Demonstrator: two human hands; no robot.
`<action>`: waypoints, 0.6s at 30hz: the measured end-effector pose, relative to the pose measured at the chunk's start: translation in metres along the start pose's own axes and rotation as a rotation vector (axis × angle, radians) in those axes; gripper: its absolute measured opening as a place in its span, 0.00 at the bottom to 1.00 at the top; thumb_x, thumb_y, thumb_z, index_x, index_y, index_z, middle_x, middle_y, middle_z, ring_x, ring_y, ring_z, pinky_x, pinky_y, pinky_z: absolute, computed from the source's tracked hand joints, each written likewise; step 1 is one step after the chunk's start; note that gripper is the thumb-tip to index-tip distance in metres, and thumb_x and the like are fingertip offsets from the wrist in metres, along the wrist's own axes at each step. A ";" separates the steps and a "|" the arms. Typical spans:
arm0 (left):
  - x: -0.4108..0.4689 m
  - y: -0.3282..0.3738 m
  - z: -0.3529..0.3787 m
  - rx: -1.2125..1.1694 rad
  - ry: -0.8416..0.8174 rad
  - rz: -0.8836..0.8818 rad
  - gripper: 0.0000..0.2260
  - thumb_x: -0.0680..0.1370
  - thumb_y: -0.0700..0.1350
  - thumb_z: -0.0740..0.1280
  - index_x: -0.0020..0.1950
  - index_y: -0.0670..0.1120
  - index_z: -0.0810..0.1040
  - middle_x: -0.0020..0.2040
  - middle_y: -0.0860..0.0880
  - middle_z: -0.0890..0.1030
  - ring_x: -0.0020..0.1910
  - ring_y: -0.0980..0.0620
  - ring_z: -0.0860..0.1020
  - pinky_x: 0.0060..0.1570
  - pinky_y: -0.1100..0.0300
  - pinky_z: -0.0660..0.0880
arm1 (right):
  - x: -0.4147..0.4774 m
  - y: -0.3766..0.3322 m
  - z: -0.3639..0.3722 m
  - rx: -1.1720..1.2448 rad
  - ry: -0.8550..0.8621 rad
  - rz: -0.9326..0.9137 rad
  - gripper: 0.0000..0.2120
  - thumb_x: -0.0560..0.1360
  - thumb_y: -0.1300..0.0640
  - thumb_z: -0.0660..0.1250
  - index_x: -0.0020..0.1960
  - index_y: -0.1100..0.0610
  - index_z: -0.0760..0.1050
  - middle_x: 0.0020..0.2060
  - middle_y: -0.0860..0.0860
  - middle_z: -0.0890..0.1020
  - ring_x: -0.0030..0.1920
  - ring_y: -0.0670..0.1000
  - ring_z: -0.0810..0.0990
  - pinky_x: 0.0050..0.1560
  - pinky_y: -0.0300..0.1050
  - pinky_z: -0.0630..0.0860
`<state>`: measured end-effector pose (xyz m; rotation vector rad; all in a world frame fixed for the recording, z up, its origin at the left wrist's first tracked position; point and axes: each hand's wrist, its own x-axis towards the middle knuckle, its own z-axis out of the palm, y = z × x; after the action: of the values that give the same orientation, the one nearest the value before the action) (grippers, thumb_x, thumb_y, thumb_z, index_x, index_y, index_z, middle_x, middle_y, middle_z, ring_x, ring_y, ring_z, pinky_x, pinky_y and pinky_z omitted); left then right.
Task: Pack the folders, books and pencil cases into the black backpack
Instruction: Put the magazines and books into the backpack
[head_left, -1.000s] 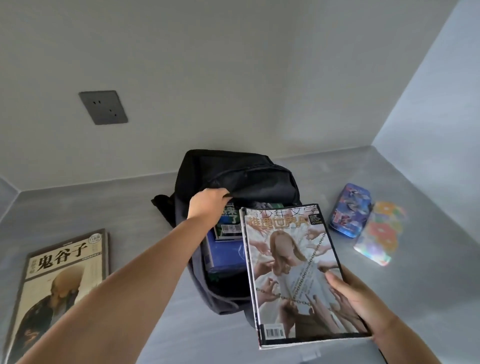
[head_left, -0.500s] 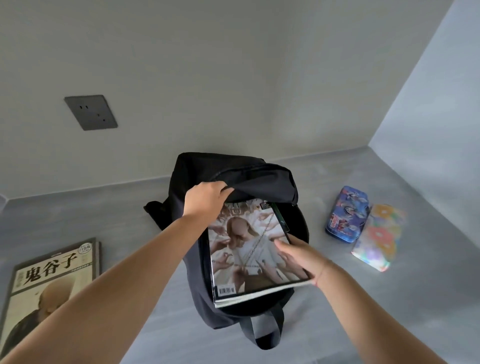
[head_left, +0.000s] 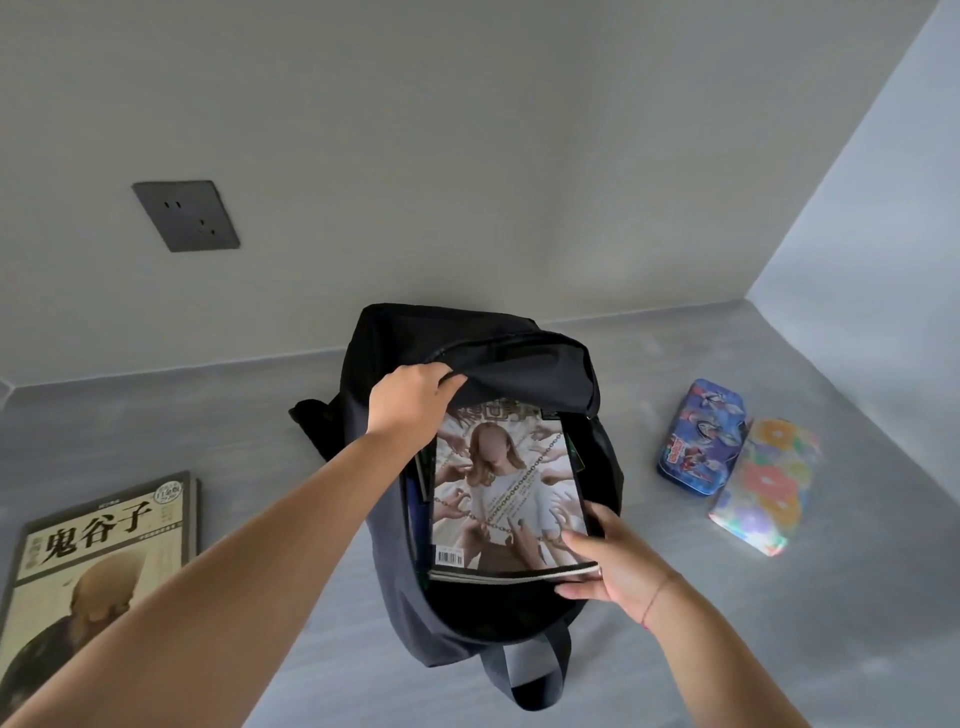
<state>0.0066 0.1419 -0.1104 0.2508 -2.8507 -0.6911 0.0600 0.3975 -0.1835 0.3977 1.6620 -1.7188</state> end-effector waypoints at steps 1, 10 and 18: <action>0.000 0.000 0.000 0.000 -0.002 0.002 0.16 0.80 0.52 0.59 0.45 0.42 0.79 0.36 0.44 0.80 0.36 0.45 0.79 0.36 0.51 0.76 | 0.003 0.000 0.003 0.030 0.021 -0.010 0.20 0.76 0.66 0.65 0.66 0.55 0.67 0.57 0.52 0.73 0.53 0.53 0.77 0.38 0.55 0.82; 0.001 -0.003 -0.002 0.020 -0.009 0.002 0.16 0.80 0.52 0.59 0.46 0.43 0.79 0.36 0.45 0.80 0.37 0.46 0.78 0.34 0.56 0.71 | 0.089 -0.069 0.030 -0.023 0.141 -0.101 0.28 0.77 0.66 0.63 0.74 0.55 0.60 0.72 0.55 0.64 0.51 0.56 0.78 0.29 0.47 0.81; 0.003 -0.010 0.002 -0.035 -0.006 -0.052 0.15 0.80 0.52 0.60 0.48 0.44 0.80 0.37 0.45 0.81 0.37 0.47 0.79 0.37 0.53 0.75 | 0.114 -0.069 0.046 -0.151 0.582 -0.246 0.15 0.75 0.57 0.66 0.60 0.61 0.75 0.53 0.55 0.80 0.38 0.56 0.81 0.38 0.43 0.81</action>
<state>0.0041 0.1335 -0.1158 0.3191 -2.8436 -0.7527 -0.0551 0.3179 -0.2004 0.6936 2.3226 -1.7351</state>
